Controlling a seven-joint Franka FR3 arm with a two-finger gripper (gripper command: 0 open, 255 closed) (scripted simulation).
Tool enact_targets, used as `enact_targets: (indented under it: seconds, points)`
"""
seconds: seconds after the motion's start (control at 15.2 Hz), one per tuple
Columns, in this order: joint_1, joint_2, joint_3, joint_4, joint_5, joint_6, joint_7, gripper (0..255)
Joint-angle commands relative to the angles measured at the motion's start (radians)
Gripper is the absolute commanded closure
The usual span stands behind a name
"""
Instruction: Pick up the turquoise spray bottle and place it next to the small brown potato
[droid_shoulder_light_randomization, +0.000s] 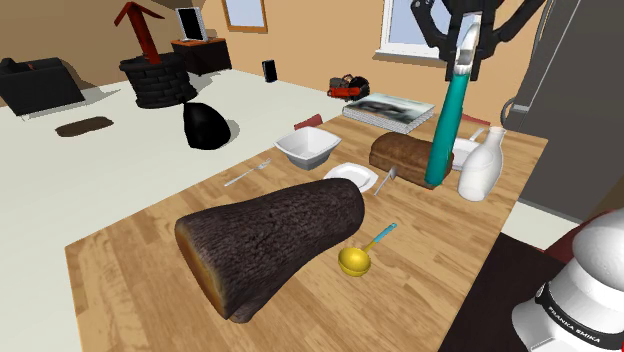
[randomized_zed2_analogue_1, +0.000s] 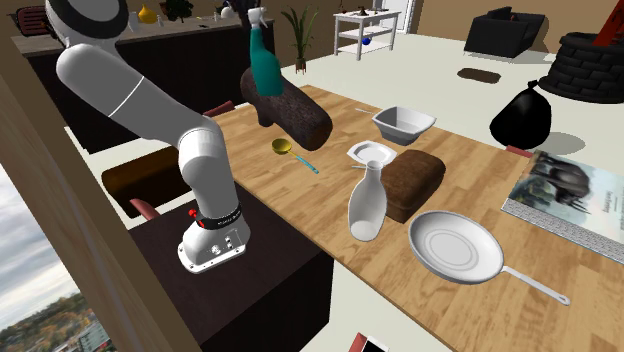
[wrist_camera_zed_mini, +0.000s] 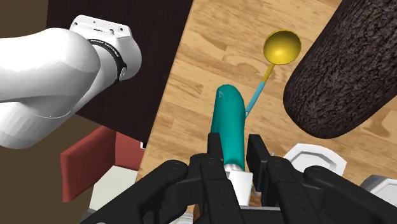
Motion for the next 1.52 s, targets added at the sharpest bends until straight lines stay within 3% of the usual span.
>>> enact_targets:
  seconds: [0.0, 0.46, 0.73, 0.86, 0.92, 0.99, 1.06, 1.12, 1.45]
  points:
    - [-0.007, 0.022, 0.052, 0.04, 0.024, -0.006, 0.058, 255]
    - [-0.066, 0.135, 0.286, 0.21, 0.078, -0.012, 0.278, 255]
    - [-0.15, 0.237, 0.496, 0.341, 0.069, -0.01, 0.427, 255]
    - [-0.238, 0.301, 0.66, 0.42, 0.045, -0.01, 0.51, 255]
    - [-0.311, 0.332, 0.772, 0.463, 0.03, -0.012, 0.552, 255]
    - [-0.415, 0.35, 0.905, 0.512, 0.023, -0.018, 0.587, 255]
    - [-0.58, 0.336, 1.072, 0.584, 0.044, -0.037, 0.609, 255]
    - [-0.536, 0.318, 1.012, 0.554, 0.061, -0.023, 0.593, 255]
    - [-0.354, 0.333, 0.881, 0.409, 0.033, 0.071, 0.6, 255]
